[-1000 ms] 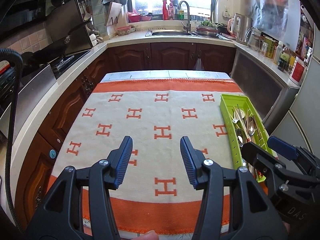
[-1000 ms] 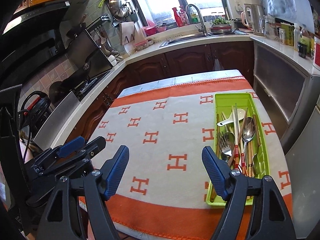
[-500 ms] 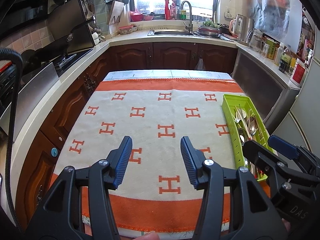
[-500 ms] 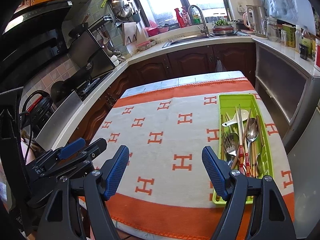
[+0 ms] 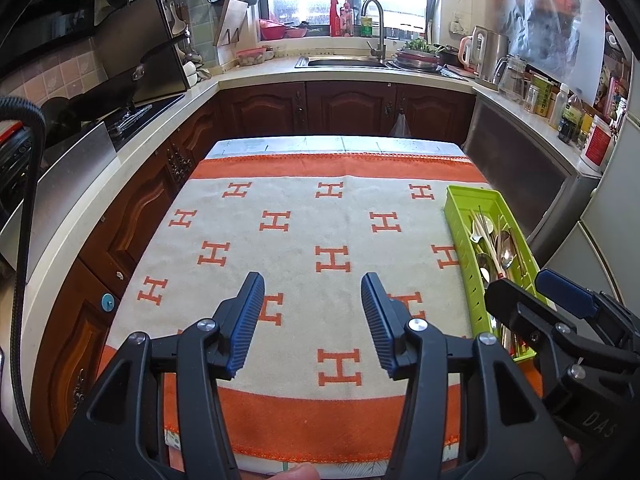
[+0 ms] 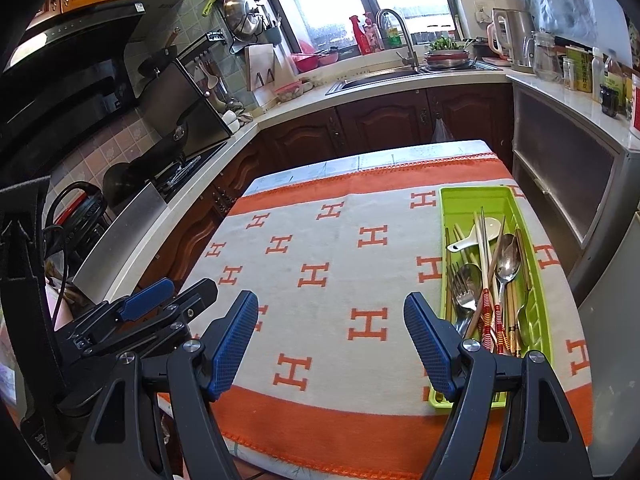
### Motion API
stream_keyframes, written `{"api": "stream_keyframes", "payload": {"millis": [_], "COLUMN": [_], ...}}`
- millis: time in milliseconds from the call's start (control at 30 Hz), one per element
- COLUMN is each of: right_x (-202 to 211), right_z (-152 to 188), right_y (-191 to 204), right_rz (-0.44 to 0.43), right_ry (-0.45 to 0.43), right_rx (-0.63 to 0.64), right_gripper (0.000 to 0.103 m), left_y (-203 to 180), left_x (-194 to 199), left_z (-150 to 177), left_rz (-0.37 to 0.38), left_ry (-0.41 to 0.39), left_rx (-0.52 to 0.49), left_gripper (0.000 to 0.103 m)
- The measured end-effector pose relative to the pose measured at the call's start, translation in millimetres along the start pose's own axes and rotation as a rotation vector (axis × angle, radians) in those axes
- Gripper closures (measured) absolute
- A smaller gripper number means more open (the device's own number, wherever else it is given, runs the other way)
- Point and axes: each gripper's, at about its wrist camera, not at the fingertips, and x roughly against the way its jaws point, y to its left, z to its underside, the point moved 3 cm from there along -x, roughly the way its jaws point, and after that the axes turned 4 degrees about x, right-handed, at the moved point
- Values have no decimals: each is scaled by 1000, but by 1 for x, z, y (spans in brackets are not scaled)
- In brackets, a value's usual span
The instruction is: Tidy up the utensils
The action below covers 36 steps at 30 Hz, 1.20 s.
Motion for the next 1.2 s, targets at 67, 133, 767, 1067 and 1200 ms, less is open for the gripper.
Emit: {"api": "stream_keyframes", "payload": {"millis": [67,133,767,1067,1200], "right_x": [0,-1,-1,-8,-9], "right_z": [0,0,3,6,6], "right_y": [1,2,11,11,10], "right_rz": [1,-2,-8,-13,-13], "right_ry": [1,4,12,27,27], "right_rx": [0,1,-2,-1,-2], "right_gripper": [27,27,27,27,27], "left_y": [0,-1,-4,-2,-1], "left_x": [0,-1,-7,-11,-12], "left_z": [0,1,6,11,10], "left_rz": [0,1,3,4,6], "left_ry": [2,5,14,28,29], "left_rx": [-1,-2,-3,6,5], "left_gripper": [56,56,55,55,54]}}
